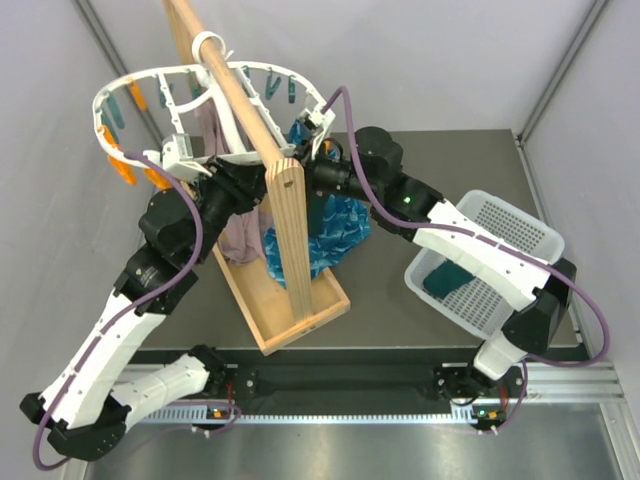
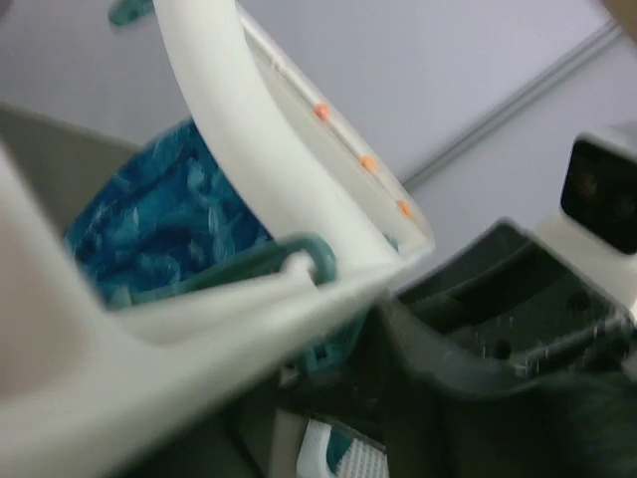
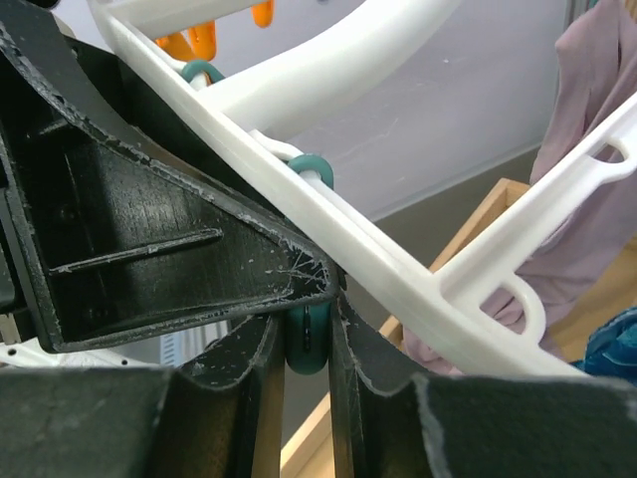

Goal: Clip the socks to the hanger
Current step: Open the clamp at the hanger.

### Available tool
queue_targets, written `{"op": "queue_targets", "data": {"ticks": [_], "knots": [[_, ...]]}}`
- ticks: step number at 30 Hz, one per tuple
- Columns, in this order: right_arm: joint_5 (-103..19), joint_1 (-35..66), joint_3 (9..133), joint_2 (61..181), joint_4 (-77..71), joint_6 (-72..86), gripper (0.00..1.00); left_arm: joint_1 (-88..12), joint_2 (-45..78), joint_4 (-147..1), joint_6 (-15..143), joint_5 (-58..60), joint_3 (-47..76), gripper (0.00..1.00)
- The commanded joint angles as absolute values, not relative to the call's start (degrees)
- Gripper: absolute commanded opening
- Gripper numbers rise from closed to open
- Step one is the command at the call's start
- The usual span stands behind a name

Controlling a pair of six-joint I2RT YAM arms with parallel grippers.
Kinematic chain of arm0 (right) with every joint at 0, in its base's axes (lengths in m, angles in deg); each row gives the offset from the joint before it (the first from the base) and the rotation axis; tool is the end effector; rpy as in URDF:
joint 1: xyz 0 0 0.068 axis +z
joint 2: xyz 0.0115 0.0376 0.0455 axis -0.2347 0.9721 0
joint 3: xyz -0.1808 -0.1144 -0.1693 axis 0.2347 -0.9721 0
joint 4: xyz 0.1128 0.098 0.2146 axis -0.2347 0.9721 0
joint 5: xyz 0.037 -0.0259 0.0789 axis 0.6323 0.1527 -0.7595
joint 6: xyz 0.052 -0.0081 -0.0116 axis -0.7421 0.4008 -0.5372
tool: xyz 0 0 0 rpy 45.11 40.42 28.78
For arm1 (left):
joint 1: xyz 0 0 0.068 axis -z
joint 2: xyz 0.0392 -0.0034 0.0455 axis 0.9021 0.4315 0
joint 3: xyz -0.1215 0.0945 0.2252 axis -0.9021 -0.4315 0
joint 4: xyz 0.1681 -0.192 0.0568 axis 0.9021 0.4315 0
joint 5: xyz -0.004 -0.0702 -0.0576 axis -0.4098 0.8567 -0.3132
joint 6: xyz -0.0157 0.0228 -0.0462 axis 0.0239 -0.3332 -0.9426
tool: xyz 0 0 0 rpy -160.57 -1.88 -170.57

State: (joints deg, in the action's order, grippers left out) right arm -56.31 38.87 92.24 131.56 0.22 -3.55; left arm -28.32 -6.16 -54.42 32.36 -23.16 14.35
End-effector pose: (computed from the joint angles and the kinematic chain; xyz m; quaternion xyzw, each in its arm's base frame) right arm 0.2170 0.3041 0.4613 -0.3362 0.6153 0.5112 0.4971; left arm 0.1490 -0.0965 0.4680 -0.1424 0.6731 -0.3835 0.6162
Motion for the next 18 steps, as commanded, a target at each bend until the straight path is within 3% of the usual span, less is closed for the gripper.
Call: {"op": "queue_targets", "data": {"ticks": [1,4,5,8,11,18], "knots": [[-61.2,40.1,94.3,130.1,1.8,-2.2,0.0,-28.2,-5.4,-56.8,32.9,-23.1,14.7,0.31],[-61.0,40.1,94.1,130.1,1.8,-2.4,0.04,-28.2,-5.9,-56.8,32.8,-23.5,14.3,0.11],[-60.7,40.1,93.9,130.1,2.0,-2.4,0.17,-28.2,-6.2,-56.5,32.7,-23.8,14.3,0.01],[-58.0,40.0,93.0,129.5,3.3,-2.6,0.42,-28.2,-6.7,-55.8,32.2,-24.2,14.2,0.0],[-53.5,39.9,90.2,127.5,3.5,-2.7,0.57,-28.2,-7.2,-55.0,32.3,-24.7,14.3,0.0],[-51.7,38.9,86.2,123.5,2.2,-3.3,0.63,-28.2,-7.6,-55.0,31.6,-24.4,13.7,0.0]]}}
